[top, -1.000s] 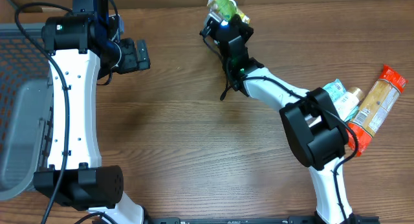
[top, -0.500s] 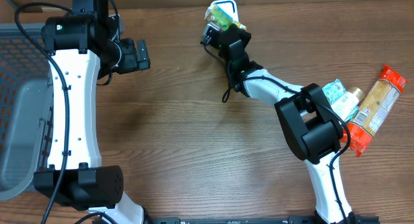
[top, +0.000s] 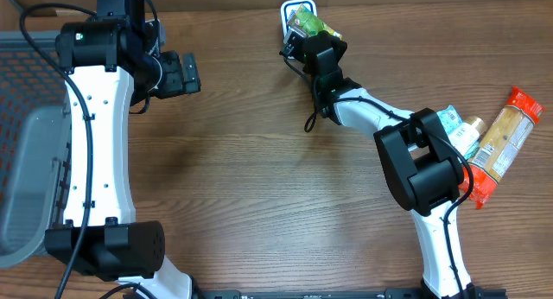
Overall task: Scan the item barcode
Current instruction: 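Carry the green snack pack right and lower it beside the other items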
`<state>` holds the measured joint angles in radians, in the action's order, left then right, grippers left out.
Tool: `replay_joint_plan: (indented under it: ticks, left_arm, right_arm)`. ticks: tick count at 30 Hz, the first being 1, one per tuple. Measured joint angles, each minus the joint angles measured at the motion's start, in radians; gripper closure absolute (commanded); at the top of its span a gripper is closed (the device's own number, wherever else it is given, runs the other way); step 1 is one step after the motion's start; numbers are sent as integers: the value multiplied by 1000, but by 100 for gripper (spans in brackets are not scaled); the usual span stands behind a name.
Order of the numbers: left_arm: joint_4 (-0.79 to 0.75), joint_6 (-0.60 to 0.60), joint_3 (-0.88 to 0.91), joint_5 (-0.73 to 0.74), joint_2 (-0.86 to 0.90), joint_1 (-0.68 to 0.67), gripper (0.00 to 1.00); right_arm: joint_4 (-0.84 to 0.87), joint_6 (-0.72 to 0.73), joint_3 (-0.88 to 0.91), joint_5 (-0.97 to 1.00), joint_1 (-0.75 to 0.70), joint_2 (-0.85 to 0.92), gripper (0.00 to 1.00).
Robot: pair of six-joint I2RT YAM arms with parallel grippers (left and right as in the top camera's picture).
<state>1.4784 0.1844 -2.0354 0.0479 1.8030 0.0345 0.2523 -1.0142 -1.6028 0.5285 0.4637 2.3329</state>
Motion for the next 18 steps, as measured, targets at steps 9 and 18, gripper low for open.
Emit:
replay_joint_plan:
  ticks: [9, 18]
  left_arm:
    - [0, 0, 0, 0, 0, 0, 0]
    - [0, 0, 0, 0, 0, 0, 1]
  right_arm:
    - [-1, 0, 0, -1, 1, 0, 96]
    - [-47, 1, 0, 14, 10, -10, 96]
